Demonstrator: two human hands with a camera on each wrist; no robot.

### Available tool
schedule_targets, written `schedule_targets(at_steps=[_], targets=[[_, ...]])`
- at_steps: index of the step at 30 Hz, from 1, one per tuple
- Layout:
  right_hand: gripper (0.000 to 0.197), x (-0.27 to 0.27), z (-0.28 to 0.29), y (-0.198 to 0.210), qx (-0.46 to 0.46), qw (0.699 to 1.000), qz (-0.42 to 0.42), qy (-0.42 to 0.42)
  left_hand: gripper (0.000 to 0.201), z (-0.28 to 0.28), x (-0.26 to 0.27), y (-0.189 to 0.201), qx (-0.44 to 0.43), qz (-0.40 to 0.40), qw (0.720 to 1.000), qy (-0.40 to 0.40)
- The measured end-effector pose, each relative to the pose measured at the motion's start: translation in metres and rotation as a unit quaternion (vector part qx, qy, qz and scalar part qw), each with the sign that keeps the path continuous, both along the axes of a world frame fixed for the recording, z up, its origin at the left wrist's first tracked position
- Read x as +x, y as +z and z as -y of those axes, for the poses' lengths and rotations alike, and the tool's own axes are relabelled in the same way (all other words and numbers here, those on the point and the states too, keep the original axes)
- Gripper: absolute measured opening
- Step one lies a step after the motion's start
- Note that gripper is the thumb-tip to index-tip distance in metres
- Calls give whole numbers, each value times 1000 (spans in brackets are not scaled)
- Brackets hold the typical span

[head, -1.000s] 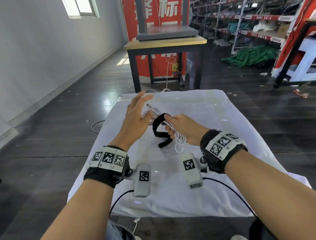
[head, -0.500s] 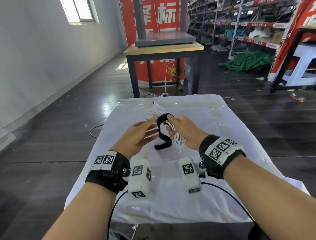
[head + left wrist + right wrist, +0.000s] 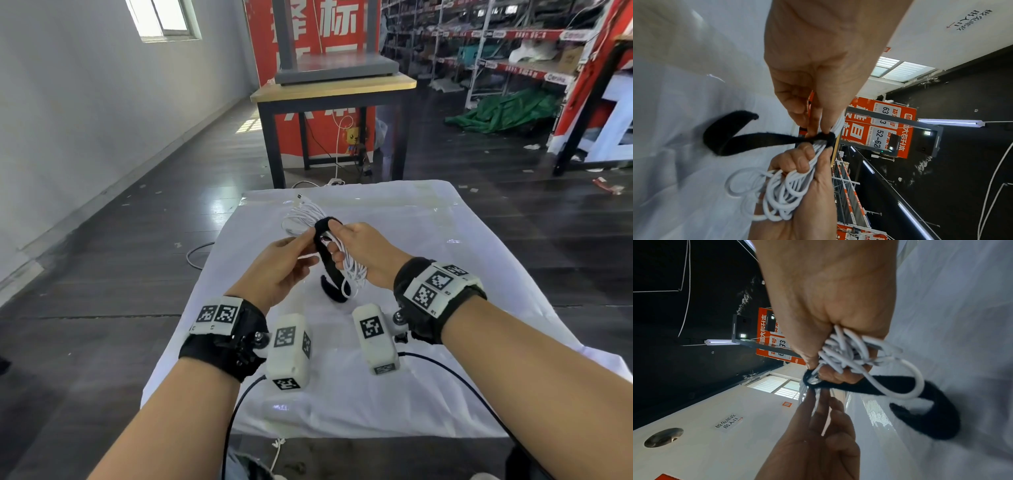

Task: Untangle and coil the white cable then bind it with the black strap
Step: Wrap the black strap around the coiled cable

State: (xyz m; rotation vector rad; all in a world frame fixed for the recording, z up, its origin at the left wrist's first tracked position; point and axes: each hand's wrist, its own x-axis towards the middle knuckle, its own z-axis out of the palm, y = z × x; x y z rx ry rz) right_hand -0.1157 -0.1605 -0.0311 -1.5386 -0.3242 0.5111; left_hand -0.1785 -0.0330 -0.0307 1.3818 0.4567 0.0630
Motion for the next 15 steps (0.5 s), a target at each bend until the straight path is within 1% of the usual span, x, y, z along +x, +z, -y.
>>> schedule_targets(at_steps=[3, 6, 9, 11, 13, 15], targets=[[29, 0, 2, -1, -8, 1000, 9, -3, 25, -4, 2, -4, 56, 5, 998, -19], [29, 0, 3, -4, -30, 999, 26, 4, 36, -3, 4, -6, 58, 18, 998, -29], [29, -2, 3, -5, -35, 999, 35, 9, 31, 2, 4, -6, 34, 11, 997, -61], [28, -2, 4, -5, -36, 999, 36, 11, 33, 4, 3, -6, 55, -1, 996, -72], [28, -1, 6, -6, -33, 999, 34, 13, 34, 2, 3, -6, 76, -6, 995, -63], [28, 0, 8, -7, -31, 999, 29, 16, 29, 1, 3, -6, 76, 1, 996, -43]])
